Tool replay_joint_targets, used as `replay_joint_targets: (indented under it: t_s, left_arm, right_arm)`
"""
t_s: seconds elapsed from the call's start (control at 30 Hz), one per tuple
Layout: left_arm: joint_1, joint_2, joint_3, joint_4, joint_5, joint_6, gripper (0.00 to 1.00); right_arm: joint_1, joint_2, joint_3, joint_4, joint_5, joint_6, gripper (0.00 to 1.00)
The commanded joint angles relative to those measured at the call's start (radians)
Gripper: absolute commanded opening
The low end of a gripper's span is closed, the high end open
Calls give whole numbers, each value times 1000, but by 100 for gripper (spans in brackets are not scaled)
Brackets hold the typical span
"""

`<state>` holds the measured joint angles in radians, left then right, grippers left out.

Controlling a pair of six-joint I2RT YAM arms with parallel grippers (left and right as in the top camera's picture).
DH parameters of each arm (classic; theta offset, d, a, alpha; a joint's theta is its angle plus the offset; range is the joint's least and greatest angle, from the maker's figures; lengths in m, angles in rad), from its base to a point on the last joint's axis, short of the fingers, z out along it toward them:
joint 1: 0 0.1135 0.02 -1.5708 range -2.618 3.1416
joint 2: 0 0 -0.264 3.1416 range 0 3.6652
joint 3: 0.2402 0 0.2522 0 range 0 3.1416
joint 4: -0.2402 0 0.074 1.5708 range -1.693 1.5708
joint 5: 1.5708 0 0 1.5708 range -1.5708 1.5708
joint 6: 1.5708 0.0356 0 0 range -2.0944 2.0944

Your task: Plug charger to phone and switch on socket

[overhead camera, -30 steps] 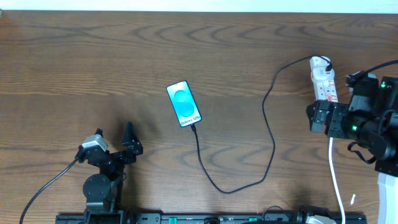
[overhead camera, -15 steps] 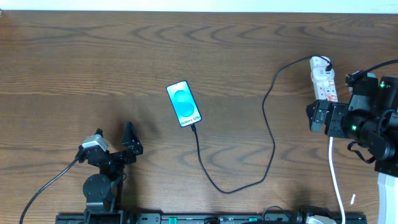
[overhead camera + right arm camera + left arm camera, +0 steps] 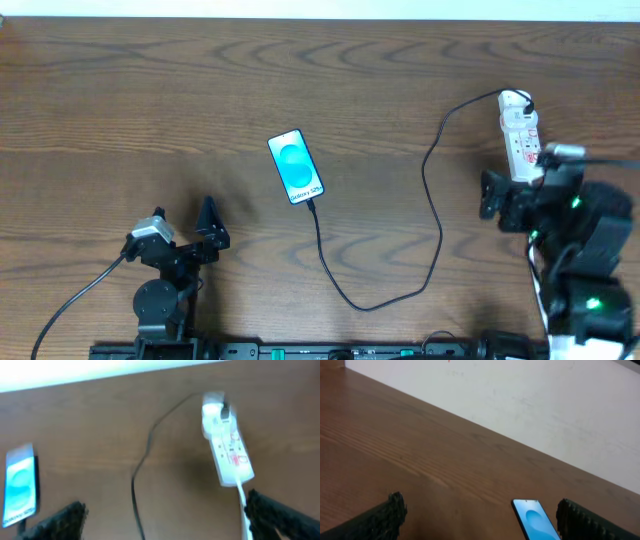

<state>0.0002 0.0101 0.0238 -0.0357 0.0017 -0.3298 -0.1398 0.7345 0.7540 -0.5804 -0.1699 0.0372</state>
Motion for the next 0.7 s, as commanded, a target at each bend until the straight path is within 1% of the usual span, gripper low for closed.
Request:
replay_joint_targets:
  t_s: [0.0,0.1,0.23,0.27,0.37,0.47,0.6,0.67]
  left_arm:
    - [5,-5,-20,-38,-11,22,98]
    - [5,-5,-20,-38,-11,22,98]
    - [5,-5,-20,-38,-11,22,98]
    - [5,-5,-20,-38,-11,22,98]
    - [5,-5,-20,-38,-11,22,98]
    - [5,-5,-20,-38,-11,22,98]
    - [5,-5,-20,-38,-11,22,98]
    - [5,-5,-20,-38,-11,22,98]
  right_arm:
    - [4,-143,-236,187,-9,162,99]
    - [4,-287,-462,399,-9,284,99]
    - [5,-472,-693,586,-14,399,99]
    - [4,-507,-731,616,-21,408,99]
    - [8,-628,-750,544,-20,395,99]
    - [26,-734,-749,525,-20,295,99]
    - [40,-730,-748,523,-19,238,99]
    - [53,-730,-748,520,-19,181,99]
